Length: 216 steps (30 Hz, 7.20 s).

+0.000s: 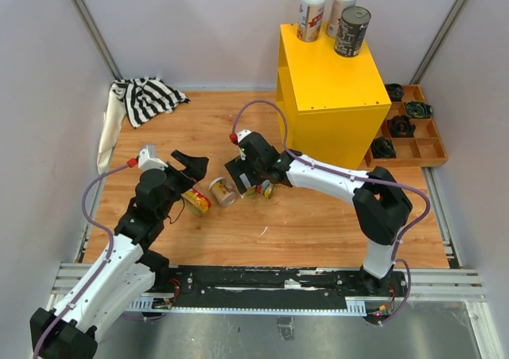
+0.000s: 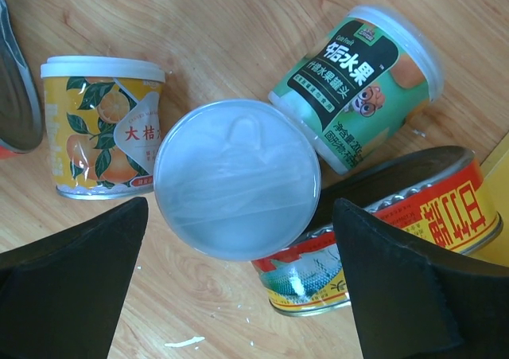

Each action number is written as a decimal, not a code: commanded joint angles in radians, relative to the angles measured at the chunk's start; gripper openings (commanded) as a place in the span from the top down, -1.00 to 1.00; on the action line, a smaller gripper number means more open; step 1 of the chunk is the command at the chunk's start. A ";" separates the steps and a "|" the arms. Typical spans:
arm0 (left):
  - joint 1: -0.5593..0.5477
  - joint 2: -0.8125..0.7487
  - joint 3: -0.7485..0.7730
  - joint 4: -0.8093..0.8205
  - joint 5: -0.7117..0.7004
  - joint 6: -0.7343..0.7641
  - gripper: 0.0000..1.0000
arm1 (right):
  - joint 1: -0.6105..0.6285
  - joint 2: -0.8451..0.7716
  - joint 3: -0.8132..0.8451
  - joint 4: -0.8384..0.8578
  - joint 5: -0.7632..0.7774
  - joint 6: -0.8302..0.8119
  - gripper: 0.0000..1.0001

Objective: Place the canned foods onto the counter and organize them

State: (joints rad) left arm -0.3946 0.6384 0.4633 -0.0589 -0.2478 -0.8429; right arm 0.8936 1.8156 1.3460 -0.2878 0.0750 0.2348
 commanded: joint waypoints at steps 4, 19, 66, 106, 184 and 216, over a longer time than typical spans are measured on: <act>0.008 -0.008 -0.021 0.016 -0.001 -0.009 -0.96 | -0.021 0.055 0.029 0.027 -0.024 0.007 -0.96; 0.008 -0.014 -0.010 0.003 -0.008 -0.003 -0.96 | -0.022 0.040 -0.012 0.087 -0.066 -0.026 -0.20; 0.010 -0.157 -0.004 -0.103 -0.051 -0.034 -0.96 | 0.059 -0.203 0.491 -0.234 0.001 -0.252 0.58; 0.011 -0.085 0.006 -0.073 -0.014 -0.023 -0.95 | -0.260 -0.065 1.136 -0.445 0.179 -0.282 0.53; 0.011 0.132 0.004 0.103 0.032 -0.013 -0.95 | -0.521 0.004 0.943 -0.377 0.024 -0.139 -0.20; 0.029 0.202 -0.003 0.168 0.042 0.006 -0.96 | -0.551 0.194 1.078 -0.296 0.086 -0.179 -0.40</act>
State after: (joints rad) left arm -0.3752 0.8349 0.4599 0.0643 -0.2111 -0.8497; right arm 0.3840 1.9591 2.4039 -0.5499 0.1390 0.0662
